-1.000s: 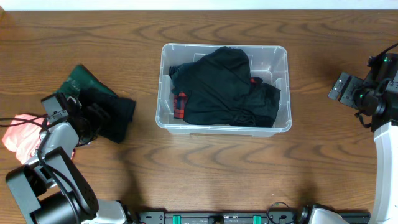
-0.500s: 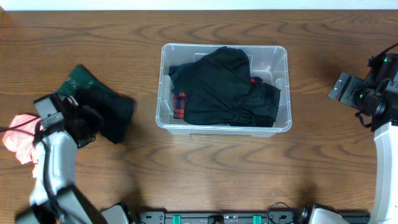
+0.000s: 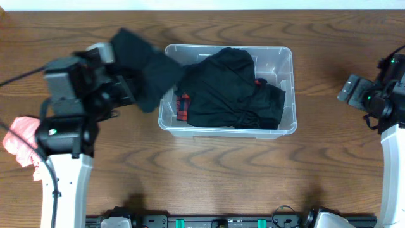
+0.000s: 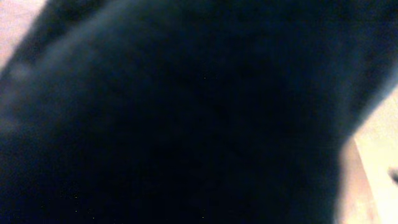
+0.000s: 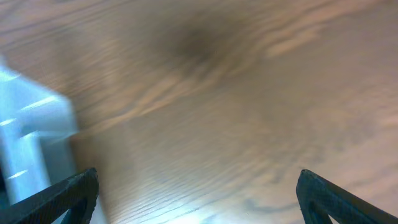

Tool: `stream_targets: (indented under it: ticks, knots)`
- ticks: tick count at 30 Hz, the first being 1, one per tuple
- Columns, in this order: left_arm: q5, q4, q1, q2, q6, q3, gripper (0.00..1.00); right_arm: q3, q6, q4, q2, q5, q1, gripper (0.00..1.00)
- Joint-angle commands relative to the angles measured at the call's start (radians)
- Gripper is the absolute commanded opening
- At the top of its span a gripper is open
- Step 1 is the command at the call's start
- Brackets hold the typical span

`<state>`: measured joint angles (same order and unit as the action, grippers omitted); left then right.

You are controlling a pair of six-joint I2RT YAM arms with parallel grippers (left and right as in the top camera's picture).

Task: Pack container
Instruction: 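Carry the black cloth right and place it into the bin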

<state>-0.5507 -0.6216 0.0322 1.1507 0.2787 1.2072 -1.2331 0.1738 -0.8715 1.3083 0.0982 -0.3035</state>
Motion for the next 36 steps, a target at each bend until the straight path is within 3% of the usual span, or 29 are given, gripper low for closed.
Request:
stream_targets:
  ticks: [1,6,9,15,26,34,36]
  knots:
    - [0.002,0.011,-0.154,0.058,-0.126,0.06,0.06,-0.006,0.092,-0.001,0.001,0.136,-0.057,0.99]
    - [-0.002,0.079,-0.345,0.175,-0.24,0.065,0.06,-0.006,0.098,-0.012,0.001,0.016,-0.132,0.99]
    - [-0.077,0.13,-0.439,0.275,-0.322,0.065,0.06,-0.006,0.098,-0.02,0.001,0.013,-0.14,0.99]
    - [-0.119,0.177,-0.558,0.462,-0.439,0.089,0.06,-0.005,0.098,-0.023,0.001,0.004,-0.14,0.99]
    - [-0.119,0.152,-0.63,0.693,-0.462,0.323,0.06,0.003,0.098,-0.022,0.001,-0.002,-0.137,0.99]
    - [-0.119,0.152,-0.674,0.784,-0.442,0.355,0.06,0.003,0.098,-0.023,0.001,-0.002,-0.136,0.99]
    - [-0.119,0.151,-0.678,0.803,-0.435,0.355,0.13,0.003,0.098,-0.023,0.001,-0.002,-0.137,0.99]
